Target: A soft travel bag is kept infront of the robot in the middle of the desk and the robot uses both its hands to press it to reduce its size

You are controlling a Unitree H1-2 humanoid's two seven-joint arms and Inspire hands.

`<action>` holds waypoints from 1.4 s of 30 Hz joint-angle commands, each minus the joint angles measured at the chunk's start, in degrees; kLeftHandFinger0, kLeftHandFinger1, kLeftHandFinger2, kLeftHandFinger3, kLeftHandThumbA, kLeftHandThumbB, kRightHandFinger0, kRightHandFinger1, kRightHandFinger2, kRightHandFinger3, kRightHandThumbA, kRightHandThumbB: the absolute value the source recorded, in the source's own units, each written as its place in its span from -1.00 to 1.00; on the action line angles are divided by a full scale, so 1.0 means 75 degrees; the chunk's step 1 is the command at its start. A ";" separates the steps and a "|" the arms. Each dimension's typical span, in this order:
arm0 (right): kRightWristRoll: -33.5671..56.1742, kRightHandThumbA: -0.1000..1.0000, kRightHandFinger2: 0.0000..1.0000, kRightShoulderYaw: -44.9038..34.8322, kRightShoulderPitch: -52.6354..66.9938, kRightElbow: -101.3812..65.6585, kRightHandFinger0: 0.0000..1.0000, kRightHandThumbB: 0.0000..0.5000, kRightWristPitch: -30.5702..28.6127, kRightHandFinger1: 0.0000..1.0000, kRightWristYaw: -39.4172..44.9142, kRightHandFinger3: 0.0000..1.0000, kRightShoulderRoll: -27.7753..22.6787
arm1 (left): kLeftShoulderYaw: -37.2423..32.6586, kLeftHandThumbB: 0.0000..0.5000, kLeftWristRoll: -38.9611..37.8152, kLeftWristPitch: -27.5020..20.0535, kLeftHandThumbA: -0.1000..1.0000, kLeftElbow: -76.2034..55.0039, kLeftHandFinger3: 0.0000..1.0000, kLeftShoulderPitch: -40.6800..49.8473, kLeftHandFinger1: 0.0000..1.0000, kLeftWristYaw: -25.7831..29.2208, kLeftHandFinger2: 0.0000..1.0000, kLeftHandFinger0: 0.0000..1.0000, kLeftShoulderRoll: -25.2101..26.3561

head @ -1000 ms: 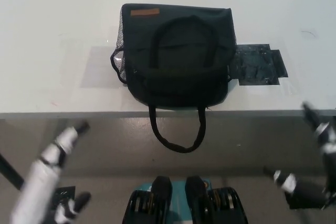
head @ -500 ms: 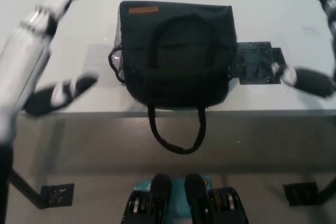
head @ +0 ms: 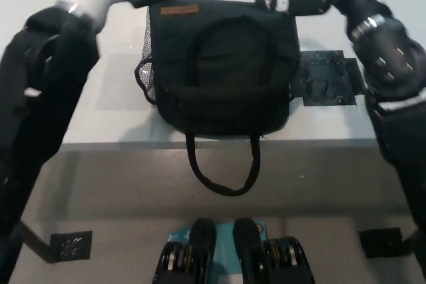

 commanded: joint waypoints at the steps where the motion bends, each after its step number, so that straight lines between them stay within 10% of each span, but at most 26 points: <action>1: -0.0379 1.00 1.00 0.0246 -0.1035 0.1514 1.00 -0.19 -0.0348 1.00 -0.0246 1.00 0.0065 | -0.0451 -0.09 0.0792 -0.0081 1.00 0.1009 1.00 -0.0790 1.00 0.0372 1.00 1.00 -0.0055; 11: -0.0521 1.00 1.00 0.0607 -0.1638 0.3299 1.00 -0.35 -0.0680 1.00 -0.0511 1.00 0.0158 | -0.1447 -0.22 0.1338 -0.0139 1.00 0.2842 1.00 -0.1442 1.00 0.0592 1.00 1.00 -0.0389; 26: -0.0376 1.00 1.00 0.0508 -0.1677 0.3873 1.00 0.02 -0.0776 1.00 -0.0505 1.00 0.0110 | -0.1568 0.23 0.1270 0.0028 1.00 0.4230 1.00 -0.2149 1.00 0.0687 1.00 1.00 -0.0654; 42: -0.0398 1.00 1.00 0.0507 -0.1840 0.4012 1.00 -0.18 -0.0716 1.00 -0.0506 1.00 0.0084 | -0.1603 0.28 0.1345 0.0186 1.00 0.4450 1.00 -0.2364 1.00 0.0636 1.00 1.00 -0.0573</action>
